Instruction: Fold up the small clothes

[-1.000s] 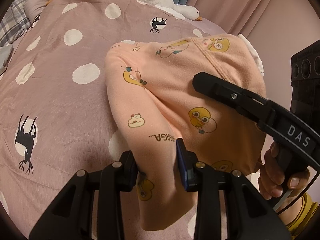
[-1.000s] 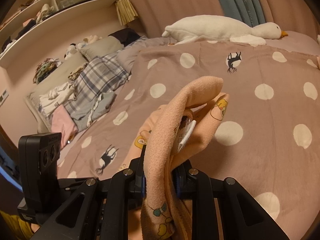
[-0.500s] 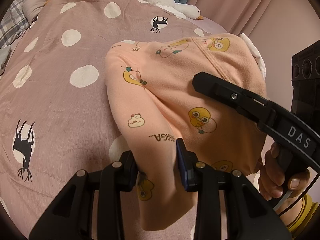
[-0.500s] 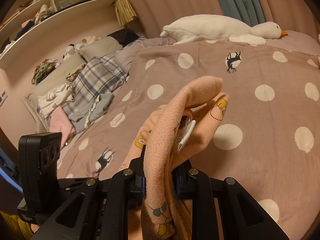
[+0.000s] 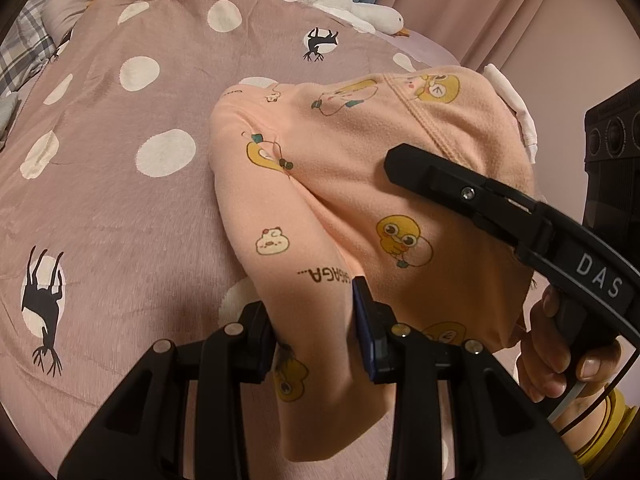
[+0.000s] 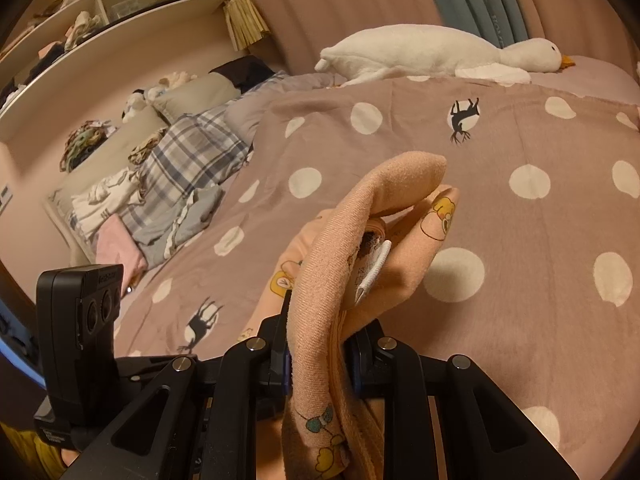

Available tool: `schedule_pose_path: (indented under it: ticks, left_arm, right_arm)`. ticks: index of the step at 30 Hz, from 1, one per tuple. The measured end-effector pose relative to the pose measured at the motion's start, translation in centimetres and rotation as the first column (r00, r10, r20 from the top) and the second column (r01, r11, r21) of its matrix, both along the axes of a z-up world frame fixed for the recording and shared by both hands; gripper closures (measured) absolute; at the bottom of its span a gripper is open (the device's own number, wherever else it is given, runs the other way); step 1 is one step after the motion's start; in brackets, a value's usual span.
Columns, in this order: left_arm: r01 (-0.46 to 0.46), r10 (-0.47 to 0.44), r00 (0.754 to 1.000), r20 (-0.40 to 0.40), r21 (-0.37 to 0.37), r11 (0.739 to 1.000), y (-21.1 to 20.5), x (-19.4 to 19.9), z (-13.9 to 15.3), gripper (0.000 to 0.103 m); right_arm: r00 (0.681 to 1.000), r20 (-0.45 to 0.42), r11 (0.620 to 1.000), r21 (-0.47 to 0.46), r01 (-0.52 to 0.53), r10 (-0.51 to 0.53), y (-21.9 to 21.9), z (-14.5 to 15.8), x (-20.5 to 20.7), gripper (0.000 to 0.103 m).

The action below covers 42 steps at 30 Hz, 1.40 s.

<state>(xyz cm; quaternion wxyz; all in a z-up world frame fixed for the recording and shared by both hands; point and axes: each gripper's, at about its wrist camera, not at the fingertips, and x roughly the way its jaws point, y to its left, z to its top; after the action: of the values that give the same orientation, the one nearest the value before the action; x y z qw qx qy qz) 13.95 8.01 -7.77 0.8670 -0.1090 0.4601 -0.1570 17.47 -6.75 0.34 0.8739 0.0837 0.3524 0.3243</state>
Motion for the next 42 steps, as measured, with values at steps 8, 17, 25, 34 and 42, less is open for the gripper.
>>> schedule_pose_path:
  ticks: [8,17,25,34,42]
  left_arm:
    - [0.001,-0.001,1.000,-0.011,0.006,1.000,-0.1,0.3,-0.4,0.069]
    - [0.000,0.000,1.000,-0.022,0.008,1.000,-0.1,0.7,-0.7,0.069]
    - [-0.001,0.001,0.999,-0.033,0.011,1.000,-0.3,1.0,-0.9,0.069]
    - [-0.003,0.004,0.999,-0.042,0.011,1.000,-0.4,1.2,-1.4,0.069]
    - [-0.004,0.005,0.998,-0.055,0.012,1.000,-0.5,1.5,-1.8,0.069]
  right_arm:
    - [1.000,-0.013,1.000,0.001,0.006,-0.006,0.2,-1.1,1.1,0.080]
    - [1.000,-0.017,1.000,0.002,0.009,-0.009,0.3,-1.2,0.6,0.080]
    - [0.999,-0.029,1.000,0.003,0.014,-0.014,0.4,-1.7,0.4,0.080]
    - [0.999,-0.041,1.000,0.004,0.018,-0.018,0.5,-2.2,0.6,0.080]
    - [0.998,-0.054,1.000,0.004,0.020,-0.019,0.4,-2.5,0.9,0.080]
